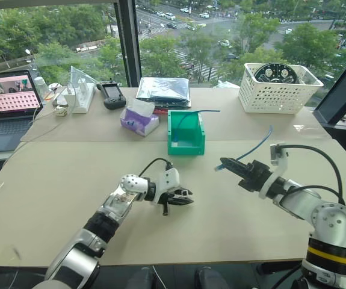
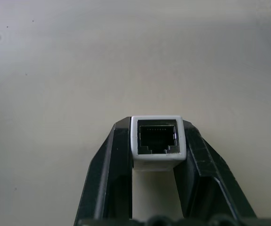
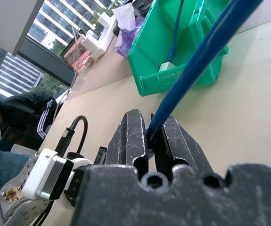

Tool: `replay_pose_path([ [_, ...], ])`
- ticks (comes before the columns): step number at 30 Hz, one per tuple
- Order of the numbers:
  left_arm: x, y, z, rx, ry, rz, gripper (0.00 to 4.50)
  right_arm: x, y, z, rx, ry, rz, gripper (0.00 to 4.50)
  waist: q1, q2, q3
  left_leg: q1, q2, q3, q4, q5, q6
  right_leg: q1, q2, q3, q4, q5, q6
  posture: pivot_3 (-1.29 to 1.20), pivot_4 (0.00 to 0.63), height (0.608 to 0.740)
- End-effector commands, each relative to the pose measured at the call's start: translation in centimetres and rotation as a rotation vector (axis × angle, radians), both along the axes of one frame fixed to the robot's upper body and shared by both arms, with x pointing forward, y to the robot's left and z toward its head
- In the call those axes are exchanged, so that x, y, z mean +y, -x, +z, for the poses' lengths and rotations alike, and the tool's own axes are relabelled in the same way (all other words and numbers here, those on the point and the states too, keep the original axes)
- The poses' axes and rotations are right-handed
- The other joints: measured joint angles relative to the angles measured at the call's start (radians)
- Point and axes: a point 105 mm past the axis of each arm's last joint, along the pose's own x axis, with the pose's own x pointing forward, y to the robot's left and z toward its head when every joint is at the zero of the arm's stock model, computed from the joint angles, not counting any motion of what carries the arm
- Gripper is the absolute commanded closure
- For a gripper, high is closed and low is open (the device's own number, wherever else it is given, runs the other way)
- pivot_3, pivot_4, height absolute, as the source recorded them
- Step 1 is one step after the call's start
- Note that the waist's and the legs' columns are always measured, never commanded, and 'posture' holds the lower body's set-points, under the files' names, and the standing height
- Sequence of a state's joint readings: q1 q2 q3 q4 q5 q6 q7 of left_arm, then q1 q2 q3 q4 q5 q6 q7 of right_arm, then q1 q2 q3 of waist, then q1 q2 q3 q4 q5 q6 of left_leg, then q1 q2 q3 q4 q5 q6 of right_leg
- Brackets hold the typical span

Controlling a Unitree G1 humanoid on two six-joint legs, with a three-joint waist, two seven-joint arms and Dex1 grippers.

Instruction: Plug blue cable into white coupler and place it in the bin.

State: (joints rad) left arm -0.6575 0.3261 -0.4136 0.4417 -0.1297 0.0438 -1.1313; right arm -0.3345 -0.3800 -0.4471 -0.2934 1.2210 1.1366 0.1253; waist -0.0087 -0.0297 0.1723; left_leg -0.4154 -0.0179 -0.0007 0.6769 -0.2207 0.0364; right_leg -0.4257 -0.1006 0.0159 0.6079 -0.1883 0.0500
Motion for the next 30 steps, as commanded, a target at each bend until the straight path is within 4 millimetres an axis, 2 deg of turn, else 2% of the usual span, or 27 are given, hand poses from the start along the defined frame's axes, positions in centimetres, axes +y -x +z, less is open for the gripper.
replay_pose_path([
  [1,-0.3,0.1,-0.5,0.02,-0.015,-0.038,3.79,-0.7,0.5,1.8,-0.077,-0.01,-0.034,4.5,0.001,0.0,0.0,0.0,0.0,0.0,0.0,0.0,0.0,0.0,0.0,0.0,0.0,0.0,0.0,0.0,0.15,0.74],
  [3,-0.5,0.2,-0.7,0.036,-0.012,-0.048,2.79,-0.9,0.6,1.9,-0.079,-0.008,-0.043,4.5,0.003,0.0,0.0,0.0,0.0,0.0,0.0,0.0,0.0,0.0,0.0,0.0,0.0,0.0,0.0,0.0,0.15,0.74],
  [4,-0.6,0.3,-0.7,0.041,-0.01,-0.051,2.63,-0.9,0.6,1.9,-0.08,-0.007,-0.045,4.5,0.004,0.0,0.0,0.0,0.0,0.0,0.0,0.0,0.0,0.0,0.0,0.0,0.0,0.0,0.0,0.0,0.15,0.74],
  [11,-0.6,0.1,-0.8,0.033,-0.01,-0.043,0.07,-1.2,0.7,2.0,-0.079,-0.001,-0.049,4.5,0.009,0.0,0.0,0.0,0.0,0.0,0.001,0.0,0.0,0.001,-0.001,0.0,0.0,-0.001,0.002,0.0,0.15,0.74],
  [29,1.5,-0.2,-2.5,0.029,-0.048,0.052,0.02,-0.9,0.0,2.4,-0.078,0.018,-0.012,4.5,0.003,0.0,0.0,0.001,0.0,0.0,0.001,0.0,0.0,0.001,0.0,0.0,0.001,-0.001,0.002,0.0,0.15,0.74],
  [30,1.6,-0.3,-2.5,0.029,-0.043,0.063,0.28,-0.9,0.0,2.4,-0.078,0.019,-0.011,4.5,0.003,0.0,0.0,0.001,0.0,0.0,0.001,0.0,0.0,0.001,0.0,0.0,0.001,-0.001,0.002,0.0,0.15,0.74],
])
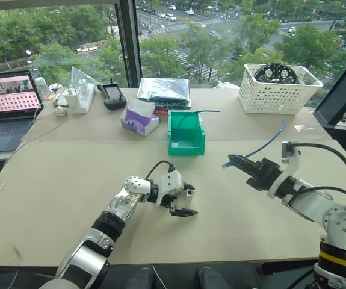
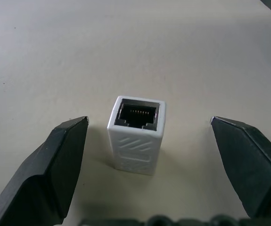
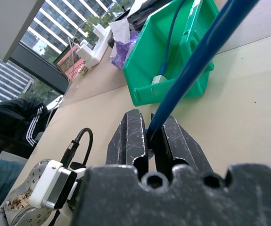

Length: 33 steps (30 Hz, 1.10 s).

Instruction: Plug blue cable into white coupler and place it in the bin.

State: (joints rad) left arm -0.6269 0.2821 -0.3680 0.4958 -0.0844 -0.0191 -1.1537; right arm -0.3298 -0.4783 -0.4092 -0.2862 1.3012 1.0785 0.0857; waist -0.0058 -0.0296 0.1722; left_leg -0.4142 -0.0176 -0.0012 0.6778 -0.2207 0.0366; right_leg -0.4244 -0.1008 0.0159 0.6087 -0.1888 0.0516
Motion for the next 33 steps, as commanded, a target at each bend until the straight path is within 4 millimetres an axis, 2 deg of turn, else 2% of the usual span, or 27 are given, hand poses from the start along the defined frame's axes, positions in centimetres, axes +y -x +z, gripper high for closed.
replay_pose_path([
  [1,1.6,-0.7,-1.5,0.023,-0.059,0.072,0.55,-0.2,0.0,1.5,-0.058,-0.016,0.004,4.5,0.0,0.0,0.0,0.0,0.0,0.0,0.0,0.0,0.0,0.0,0.0,0.0,0.0,0.0,0.0,0.0,0.15,0.74],
  [2,1.7,-0.6,-1.5,0.031,-0.056,0.067,0.75,-0.1,0.0,1.5,-0.058,-0.015,0.006,4.5,0.0,0.0,0.0,0.0,0.0,0.0,0.0,0.0,0.0,0.0,0.0,0.0,0.0,0.0,0.0,0.0,0.15,0.74],
  [5,1.6,-0.3,-1.6,0.044,-0.051,0.052,1.77,-0.1,0.0,1.5,-0.056,-0.009,0.012,4.5,-0.001,0.0,0.0,0.0,0.0,0.0,0.0,0.0,0.0,0.0,0.0,0.0,0.0,0.0,0.0,0.0,0.15,0.74],
  [6,1.6,-0.3,-1.6,0.047,-0.05,0.047,2.3,-0.1,0.0,1.5,-0.056,-0.006,0.013,4.5,-0.002,0.0,0.0,0.001,0.0,0.0,0.0,0.0,0.0,0.0,0.0,0.0,0.0,0.0,0.0,0.0,0.15,0.74],
  [7,1.5,-0.2,-1.7,0.05,-0.049,0.041,2.57,-0.1,0.0,1.5,-0.055,-0.004,0.013,4.5,-0.002,0.0,0.0,0.0,0.0,0.0,0.0,0.0,0.0,0.0,0.0,0.0,0.0,0.0,0.0,0.0,0.15,0.74],
  [9,1.5,-0.1,-1.7,0.053,-0.046,0.036,3.42,-0.2,0.1,1.4,-0.051,0.009,0.014,4.5,-0.001,0.0,0.0,0.0,0.0,0.0,0.0,0.0,0.0,0.0,0.0,0.0,0.0,0.0,0.0,0.0,0.15,0.74],
  [11,1.3,0.0,-1.6,0.056,-0.042,0.034,3.83,-0.1,0.2,1.1,-0.045,0.026,0.018,4.5,-0.002,0.0,0.0,0.0,0.0,0.0,0.0,0.0,0.0,0.0,0.0,0.0,0.0,0.0,0.0,0.0,0.15,0.74],
  [14,1.0,0.0,-1.8,0.068,-0.052,0.063,3.83,0.1,0.4,0.7,-0.035,0.052,0.015,4.5,-0.001,0.0,0.0,0.0,0.0,0.0,0.0,0.0,0.0,0.0,0.0,0.0,0.0,0.0,0.0,0.0,0.15,0.74],
  [18,0.2,-0.5,-1.8,0.127,-0.097,0.24,3.83,1.2,0.7,-0.5,-0.009,0.091,0.009,4.5,0.0,0.0,0.0,0.0,0.0,0.0,0.0,0.0,0.0,0.001,0.0,0.0,0.0,0.0,0.0,0.0,0.15,0.74],
  [20,-0.3,-0.3,-1.0,0.179,-0.092,0.34,3.83,2.4,0.9,-1.1,0.002,0.095,0.016,4.5,0.002,0.0,0.0,0.0,0.0,-0.001,0.0,0.0,0.0,0.001,-0.001,0.0,0.0,0.0,0.001,0.0,0.15,0.74],
  [23,-0.8,0.3,0.1,0.228,-0.087,0.401,3.83,3.3,1.0,-1.6,0.012,0.088,0.015,4.5,0.003,0.0,0.0,0.0,0.0,-0.001,0.001,0.0,0.0,0.002,-0.001,0.0,0.0,-0.001,0.003,0.0,0.15,0.74],
  [26,-0.6,-0.2,1.0,0.216,-0.104,0.474,3.83,4.6,1.2,-2.3,0.029,0.089,0.025,4.5,0.001,0.0,0.0,0.0,0.0,-0.001,0.001,0.0,0.0,0.001,-0.001,0.0,0.0,-0.001,0.003,0.0,0.15,0.74],
  [33,-0.4,0.3,1.4,0.208,-0.147,0.474,3.83,5.5,0.7,-3.3,0.051,0.106,0.016,4.5,-0.008,0.0,-0.001,0.001,0.001,-0.001,0.0,0.0,0.0,0.0,0.001,0.0,0.0,-0.001,0.002,0.0,0.15,0.74],
])
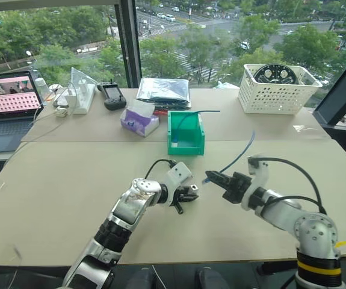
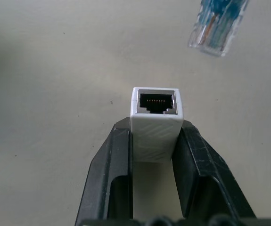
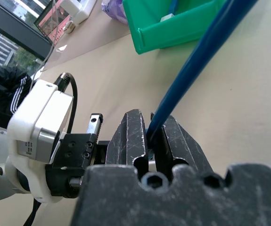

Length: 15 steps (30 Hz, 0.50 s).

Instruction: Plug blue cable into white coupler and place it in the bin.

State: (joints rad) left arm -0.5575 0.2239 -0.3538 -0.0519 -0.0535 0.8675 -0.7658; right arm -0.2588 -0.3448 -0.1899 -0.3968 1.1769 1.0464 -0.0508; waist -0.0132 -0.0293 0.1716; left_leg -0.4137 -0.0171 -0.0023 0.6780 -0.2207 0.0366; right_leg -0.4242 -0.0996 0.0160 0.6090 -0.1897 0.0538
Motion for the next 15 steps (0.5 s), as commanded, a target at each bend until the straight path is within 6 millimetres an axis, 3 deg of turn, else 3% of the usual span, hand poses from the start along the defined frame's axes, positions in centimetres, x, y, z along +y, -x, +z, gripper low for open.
replay_pose_path([
  [1,0.5,0.2,-0.3,0.012,-0.039,0.011,3.83,0.1,-0.2,0.9,-0.052,-0.001,-0.012,4.5,-0.001,0.0,0.0,0.0,0.0,0.0,0.0,0.0,0.0,0.0,0.0,0.0,0.0,0.0,0.0,0.0,0.15,0.74],
  [15,-0.2,0.3,0.8,-0.03,-0.056,-0.072,3.83,2.3,-0.8,0.5,-0.035,-0.038,0.054,4.5,0.0,0.0,0.0,0.0,0.0,0.0,-0.001,0.0,0.0,-0.001,0.0,0.0,0.0,0.0,-0.001,0.0,0.15,0.74],
])
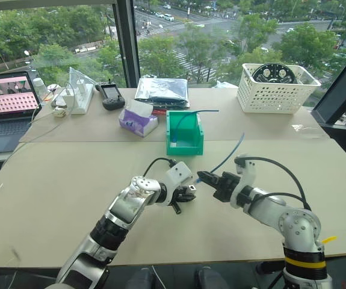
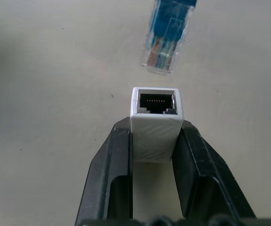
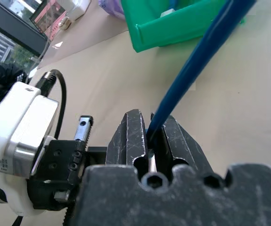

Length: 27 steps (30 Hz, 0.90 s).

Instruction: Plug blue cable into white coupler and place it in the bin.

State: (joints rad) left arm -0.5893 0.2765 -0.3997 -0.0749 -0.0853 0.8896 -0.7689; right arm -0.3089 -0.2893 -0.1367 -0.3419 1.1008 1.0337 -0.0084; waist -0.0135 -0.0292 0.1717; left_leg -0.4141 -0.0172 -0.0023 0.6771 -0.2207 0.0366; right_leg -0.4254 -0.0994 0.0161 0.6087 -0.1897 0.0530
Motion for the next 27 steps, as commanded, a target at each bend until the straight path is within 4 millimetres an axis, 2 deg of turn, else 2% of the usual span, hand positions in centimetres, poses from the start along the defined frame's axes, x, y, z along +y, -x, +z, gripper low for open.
replay_pose_path([
  [1,-0.3,0.1,0.5,-0.017,-0.011,-0.04,3.83,0.6,0.1,0.7,-0.029,-0.027,0.013,4.5,0.0,0.0,0.0,0.0,0.0,0.0,0.0,0.0,0.0,0.0,0.0,0.0,0.0,0.0,0.0,0.0,0.15,0.74],
  [15,-0.3,0.4,0.6,-0.017,-0.023,-0.054,3.83,0.0,0.3,-0.2,-0.002,-0.007,-0.022,4.5,0.0,0.0,0.0,0.0,0.0,0.0,0.0,0.0,0.0,0.0,-0.001,0.0,0.0,0.0,0.0,0.0,0.15,0.74],
  [27,-0.6,0.2,1.8,-0.03,-0.018,-0.047,3.83,0.3,0.8,-1.6,0.042,0.063,-0.006,4.5,0.0,0.0,0.0,0.0,0.0,0.0,0.0,0.0,0.0,0.0,0.0,0.0,0.0,0.0,0.0,0.0,0.15,0.74],
])
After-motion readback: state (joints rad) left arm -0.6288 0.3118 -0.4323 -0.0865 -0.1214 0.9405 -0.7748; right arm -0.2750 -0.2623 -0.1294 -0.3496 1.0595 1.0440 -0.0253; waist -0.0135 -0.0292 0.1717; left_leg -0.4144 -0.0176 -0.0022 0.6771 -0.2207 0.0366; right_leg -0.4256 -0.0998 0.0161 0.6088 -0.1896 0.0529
